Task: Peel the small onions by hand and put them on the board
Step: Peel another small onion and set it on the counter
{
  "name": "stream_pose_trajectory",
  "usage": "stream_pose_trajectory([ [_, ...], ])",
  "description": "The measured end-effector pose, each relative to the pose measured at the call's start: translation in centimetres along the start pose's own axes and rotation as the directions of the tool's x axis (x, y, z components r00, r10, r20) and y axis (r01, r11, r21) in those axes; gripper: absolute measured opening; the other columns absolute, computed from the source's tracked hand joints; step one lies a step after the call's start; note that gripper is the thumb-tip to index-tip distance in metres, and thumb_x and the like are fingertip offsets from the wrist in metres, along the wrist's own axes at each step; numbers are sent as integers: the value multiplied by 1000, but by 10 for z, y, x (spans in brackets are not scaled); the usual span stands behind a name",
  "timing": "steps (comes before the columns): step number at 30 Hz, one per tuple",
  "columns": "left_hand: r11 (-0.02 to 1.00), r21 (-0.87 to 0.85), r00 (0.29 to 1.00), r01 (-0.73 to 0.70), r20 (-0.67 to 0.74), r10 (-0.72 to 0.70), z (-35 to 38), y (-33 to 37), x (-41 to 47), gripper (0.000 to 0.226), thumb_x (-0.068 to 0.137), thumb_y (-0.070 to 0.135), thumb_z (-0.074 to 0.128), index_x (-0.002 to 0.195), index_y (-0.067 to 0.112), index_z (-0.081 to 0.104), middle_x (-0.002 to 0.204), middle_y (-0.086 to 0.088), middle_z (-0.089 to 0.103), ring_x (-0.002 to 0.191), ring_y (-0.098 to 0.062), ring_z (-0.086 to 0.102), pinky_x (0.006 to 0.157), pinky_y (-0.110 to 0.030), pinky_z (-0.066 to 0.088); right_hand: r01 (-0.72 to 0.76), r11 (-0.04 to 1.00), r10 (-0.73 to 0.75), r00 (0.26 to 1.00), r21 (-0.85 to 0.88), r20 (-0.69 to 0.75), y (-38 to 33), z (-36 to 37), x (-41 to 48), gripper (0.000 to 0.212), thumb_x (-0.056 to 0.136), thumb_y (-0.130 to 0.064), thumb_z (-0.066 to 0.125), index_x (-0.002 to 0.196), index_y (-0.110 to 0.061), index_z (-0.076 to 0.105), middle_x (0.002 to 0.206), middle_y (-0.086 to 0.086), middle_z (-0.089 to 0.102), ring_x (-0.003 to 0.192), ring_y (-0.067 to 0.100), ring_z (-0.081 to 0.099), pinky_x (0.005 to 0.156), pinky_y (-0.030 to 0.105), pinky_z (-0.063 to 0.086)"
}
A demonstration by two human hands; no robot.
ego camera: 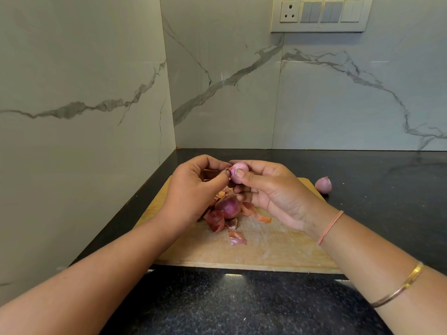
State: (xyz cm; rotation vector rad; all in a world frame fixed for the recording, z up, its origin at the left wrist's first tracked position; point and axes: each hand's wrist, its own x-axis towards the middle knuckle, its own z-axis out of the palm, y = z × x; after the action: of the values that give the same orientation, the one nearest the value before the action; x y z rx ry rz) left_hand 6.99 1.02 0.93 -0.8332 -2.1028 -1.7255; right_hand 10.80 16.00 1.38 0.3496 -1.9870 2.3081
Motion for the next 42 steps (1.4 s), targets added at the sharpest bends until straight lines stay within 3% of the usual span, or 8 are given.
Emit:
stream_pose_trajectory([
  [4, 1000, 17, 1000, 19, -12, -19, 0, -2, 2, 15, 84, 7, 66, 79, 21, 67, 75, 9, 70, 69, -1, 66, 69, -17, 54, 8, 1000, -8, 1000, -18, -1, 1, 0, 0, 19, 86, -5, 60, 104, -10, 65, 88, 11, 63, 75, 15, 59, 68, 22, 53],
  [9, 998, 65, 1000, 9, -14, -8, -1, -3, 3, 14, 84, 8, 65, 77, 20, 65, 72, 9, 67, 62, 3, 61, 62, -11, 48, -15, 1000, 15, 1000, -25, 8, 0, 2, 1, 14, 91, -9, 56, 100, -7, 66, 78, 6, 59, 69, 14, 55, 64, 23, 49],
  [15, 996, 92, 1000, -2, -9, 3, -1, -3, 3, 14, 83, 8, 65, 76, 20, 65, 66, 11, 65, 59, 1, 58, 61, -17, 50, -83, 996, 82, 997, -24, -14, -5, 5, 0, 15, 93, -14, 51, 91, -3, 62, 66, 5, 51, 57, 10, 43, 53, 21, 38],
  [20, 990, 136, 999, -35, -15, 38, -1, -4, 4, 13, 83, 9, 66, 75, 20, 64, 62, 13, 63, 54, 2, 55, 55, -12, 44, -152, 988, 152, 988, -11, -30, -8, 6, -1, 17, 93, -17, 49, 86, -6, 59, 63, 4, 46, 53, 8, 36, 51, 21, 31],
  [29, 986, 154, 997, -56, -41, 63, -4, -6, 6, 12, 81, 12, 67, 74, 22, 64, 69, 10, 65, 60, 0, 58, 59, -17, 49, -186, 982, 186, 982, -7, -26, -11, 7, -3, 12, 91, -19, 48, 85, -10, 54, 60, 2, 46, 50, 8, 34, 49, 21, 28],
  [33, 987, 154, 998, -48, -39, 55, -3, -6, 6, 10, 79, 14, 67, 74, 22, 63, 71, 9, 66, 62, 0, 59, 62, -21, 51, -167, 986, 167, 986, -20, -17, -9, 5, -1, 14, 92, -21, 50, 93, -8, 54, 63, 5, 50, 51, 9, 38, 49, 21, 31],
  [38, 988, 152, 999, -26, -34, 32, -5, -8, 7, 12, 82, 8, 65, 76, 19, 64, 73, 9, 67, 64, -1, 60, 64, -19, 51, -78, 997, 78, 996, -8, -47, -5, 1, 0, 18, 98, -22, 48, 106, -10, 58, 83, 19, 65, 61, 19, 60, 54, 24, 49],
  [42, 988, 144, 998, -53, -15, 56, -3, -6, 4, 13, 83, 7, 64, 77, 19, 64, 76, 11, 67, 69, 0, 62, 66, -16, 52, -68, 998, 68, 997, -4, -48, -3, -2, 1, 19, 93, -21, 55, 107, -9, 62, 90, 16, 63, 62, 15, 57, 56, 24, 50],
])
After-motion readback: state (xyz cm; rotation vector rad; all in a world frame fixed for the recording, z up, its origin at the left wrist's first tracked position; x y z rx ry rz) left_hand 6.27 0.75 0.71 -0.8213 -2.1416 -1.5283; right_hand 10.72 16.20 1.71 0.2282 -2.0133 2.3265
